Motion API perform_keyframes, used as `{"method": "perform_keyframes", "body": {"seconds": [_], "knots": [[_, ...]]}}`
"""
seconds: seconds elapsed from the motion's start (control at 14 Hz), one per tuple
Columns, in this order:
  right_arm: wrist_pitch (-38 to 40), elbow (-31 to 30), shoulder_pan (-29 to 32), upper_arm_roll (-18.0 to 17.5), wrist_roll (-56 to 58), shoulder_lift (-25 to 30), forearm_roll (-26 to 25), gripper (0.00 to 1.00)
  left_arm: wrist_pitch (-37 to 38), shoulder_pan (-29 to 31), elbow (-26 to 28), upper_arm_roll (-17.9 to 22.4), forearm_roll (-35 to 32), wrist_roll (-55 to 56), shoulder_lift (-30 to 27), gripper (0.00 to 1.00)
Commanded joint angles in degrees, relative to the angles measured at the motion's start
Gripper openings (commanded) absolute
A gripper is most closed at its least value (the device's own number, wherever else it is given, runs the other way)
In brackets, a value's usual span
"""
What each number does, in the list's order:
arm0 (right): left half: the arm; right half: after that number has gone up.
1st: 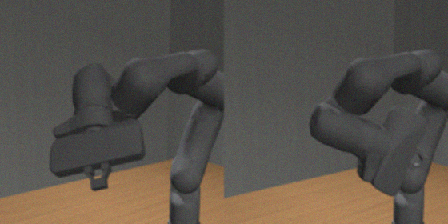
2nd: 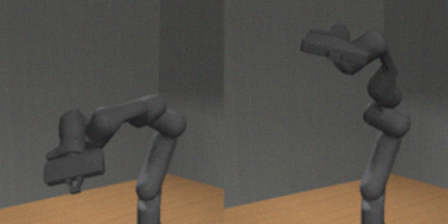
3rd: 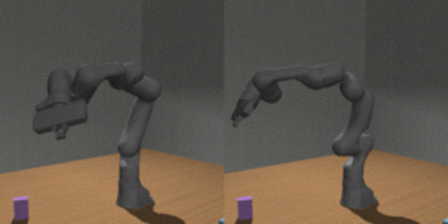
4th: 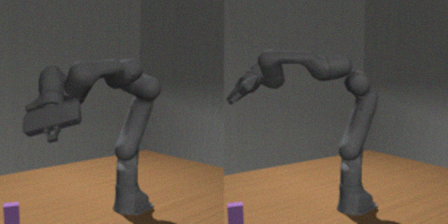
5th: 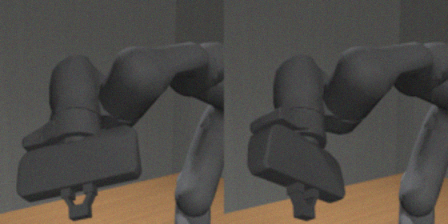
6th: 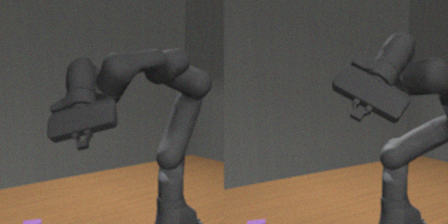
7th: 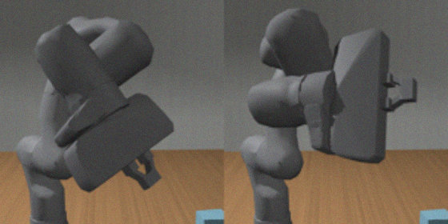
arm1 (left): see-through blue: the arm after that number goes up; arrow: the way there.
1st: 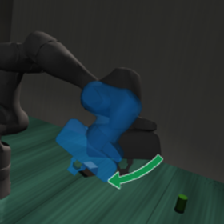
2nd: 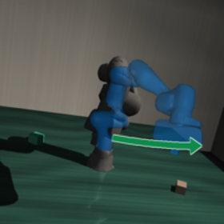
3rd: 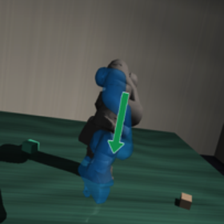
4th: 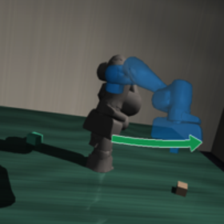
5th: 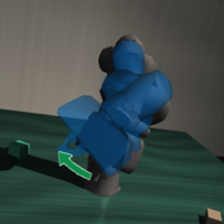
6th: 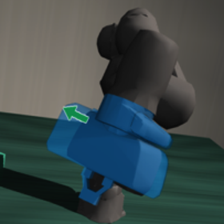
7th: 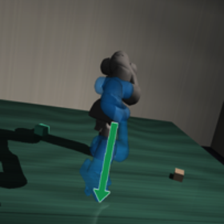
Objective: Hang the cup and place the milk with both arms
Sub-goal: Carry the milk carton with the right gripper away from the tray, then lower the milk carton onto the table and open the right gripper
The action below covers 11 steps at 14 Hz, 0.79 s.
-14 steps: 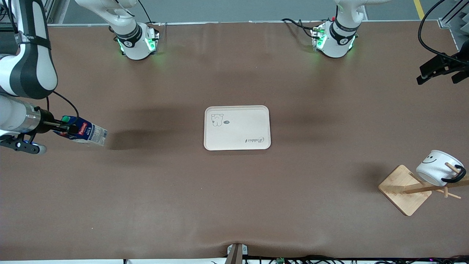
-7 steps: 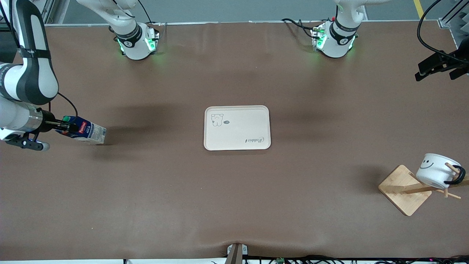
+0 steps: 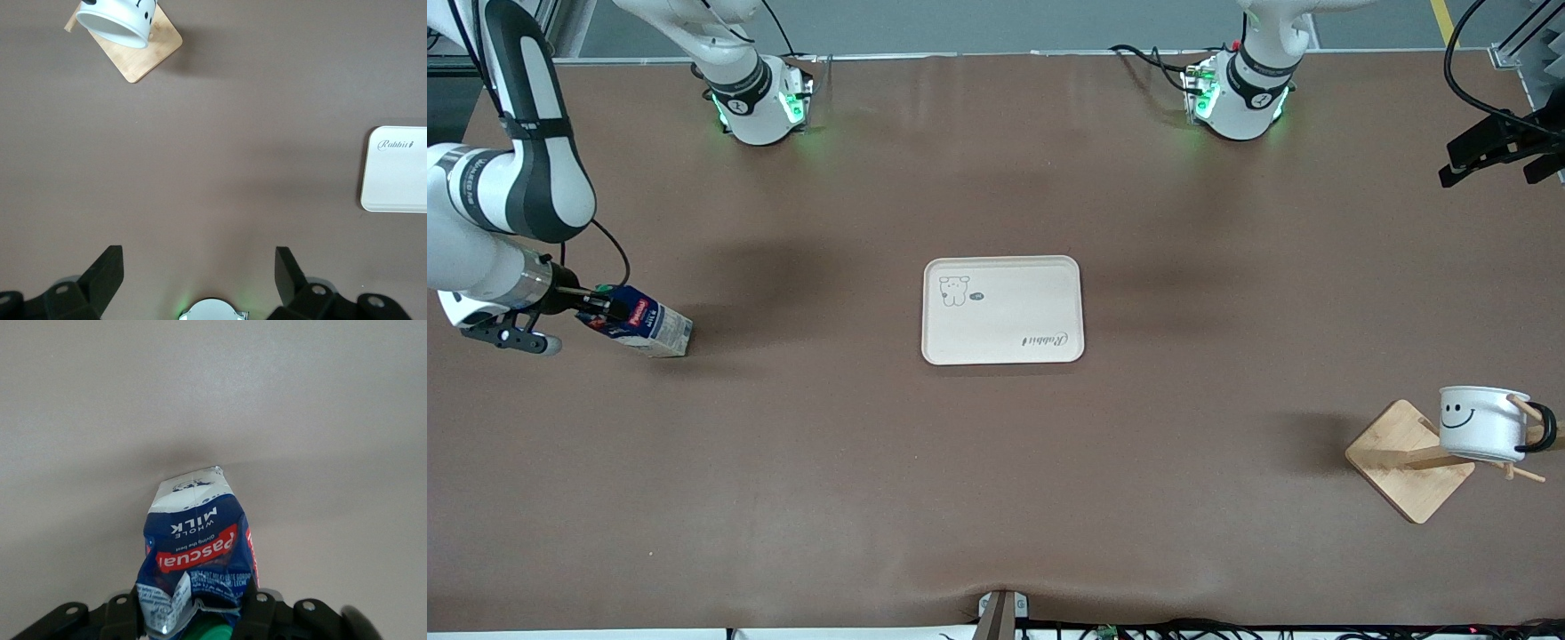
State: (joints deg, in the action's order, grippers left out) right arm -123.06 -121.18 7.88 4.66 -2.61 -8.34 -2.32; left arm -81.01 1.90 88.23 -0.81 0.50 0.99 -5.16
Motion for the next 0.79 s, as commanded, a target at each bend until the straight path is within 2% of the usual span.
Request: {"method": "perform_keyframes", "body": {"seconds": [0.0,0.21,0.57,0.71], "knots": [[-0.51,-1.95,1.53,-1.23,0.77,1.4,-0.23,0.73,0.6,0.21,-0.6,0.54,0.81,-0.2,-0.56,1.0],[-0.51,-1.78,1.53,-1.23,1.82,1.22,-0.23,0.98,0.51,-0.05,-0.86,0.19,0.02,-0.02,-0.12,1.0],[1.23,0.58,1.62,-1.23,1.91,1.05,-0.23,1.0,0.51,-0.05,-0.86,0.28,-0.06,-0.11,0.06,1.0],[11.73,7.76,1.18,-1.23,1.74,0.52,-0.23,1.0,0.51,-0.05,-0.77,0.28,-0.06,-0.11,0.5,1.0]]}}
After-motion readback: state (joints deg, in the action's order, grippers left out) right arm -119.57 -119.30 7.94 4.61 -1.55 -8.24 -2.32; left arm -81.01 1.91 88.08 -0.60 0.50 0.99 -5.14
